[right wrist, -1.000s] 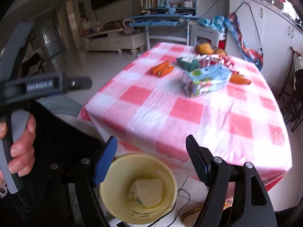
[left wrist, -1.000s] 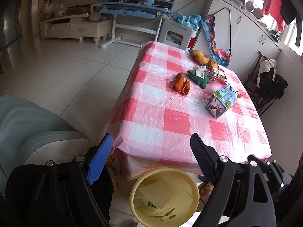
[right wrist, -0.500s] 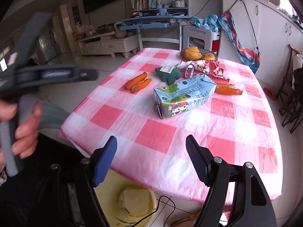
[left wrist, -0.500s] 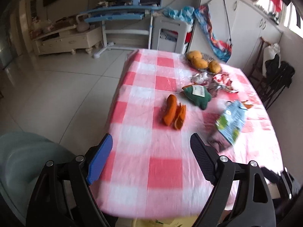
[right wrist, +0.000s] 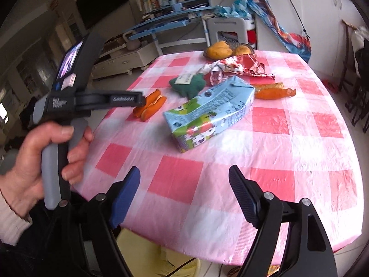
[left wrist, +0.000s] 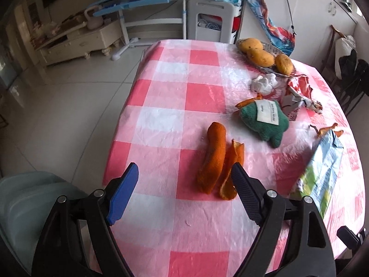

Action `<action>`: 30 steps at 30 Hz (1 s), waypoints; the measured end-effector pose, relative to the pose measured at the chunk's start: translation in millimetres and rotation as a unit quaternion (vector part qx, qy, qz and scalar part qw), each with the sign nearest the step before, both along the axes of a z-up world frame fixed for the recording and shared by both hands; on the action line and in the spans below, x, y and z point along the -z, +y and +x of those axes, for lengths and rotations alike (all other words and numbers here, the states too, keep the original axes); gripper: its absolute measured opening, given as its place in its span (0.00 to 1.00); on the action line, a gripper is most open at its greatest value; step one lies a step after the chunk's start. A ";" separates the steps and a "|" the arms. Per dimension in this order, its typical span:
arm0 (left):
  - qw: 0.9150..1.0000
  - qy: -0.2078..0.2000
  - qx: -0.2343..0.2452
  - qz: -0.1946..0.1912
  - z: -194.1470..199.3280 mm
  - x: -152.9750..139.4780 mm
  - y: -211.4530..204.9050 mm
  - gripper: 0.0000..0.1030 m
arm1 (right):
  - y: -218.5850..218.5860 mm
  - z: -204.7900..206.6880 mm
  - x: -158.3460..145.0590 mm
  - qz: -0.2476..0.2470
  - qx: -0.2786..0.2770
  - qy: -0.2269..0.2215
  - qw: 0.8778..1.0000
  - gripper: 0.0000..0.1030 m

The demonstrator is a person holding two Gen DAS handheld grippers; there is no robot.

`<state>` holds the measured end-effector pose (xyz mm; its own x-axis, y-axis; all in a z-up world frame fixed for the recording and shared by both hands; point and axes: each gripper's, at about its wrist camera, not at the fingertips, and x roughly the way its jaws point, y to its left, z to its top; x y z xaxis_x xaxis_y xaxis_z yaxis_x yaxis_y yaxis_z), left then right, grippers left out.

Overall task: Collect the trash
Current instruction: 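Grasp the blue milk carton with the right tool while the left tool grasps an orange peel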

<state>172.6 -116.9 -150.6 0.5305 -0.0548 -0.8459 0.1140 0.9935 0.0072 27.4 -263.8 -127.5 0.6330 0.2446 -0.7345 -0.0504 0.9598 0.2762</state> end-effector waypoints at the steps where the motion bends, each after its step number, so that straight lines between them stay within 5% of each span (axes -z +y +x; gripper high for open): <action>1: 1.000 0.001 0.000 -0.001 2.2 1.6 0.1 0.76 | -1.8 3.3 0.3 0.007 0.005 0.001 1.000 0.74; 13: 1.000 0.007 0.012 0.003 12.6 8.6 -0.3 0.68 | -18.9 61.9 12.8 0.043 0.081 0.016 0.996 0.75; 21: 0.997 0.041 0.052 -0.037 13.0 11.2 -2.8 0.31 | -6.1 90.8 17.9 -0.009 0.072 0.015 0.997 0.84; 25: 0.993 0.064 0.068 -0.066 14.0 11.8 -2.2 0.22 | -5.0 100.7 20.5 -0.023 0.048 0.020 0.998 0.84; 30: 0.995 0.060 0.061 -0.054 18.1 12.3 -2.4 0.22 | -6.8 102.2 22.5 0.027 0.004 0.027 0.999 0.60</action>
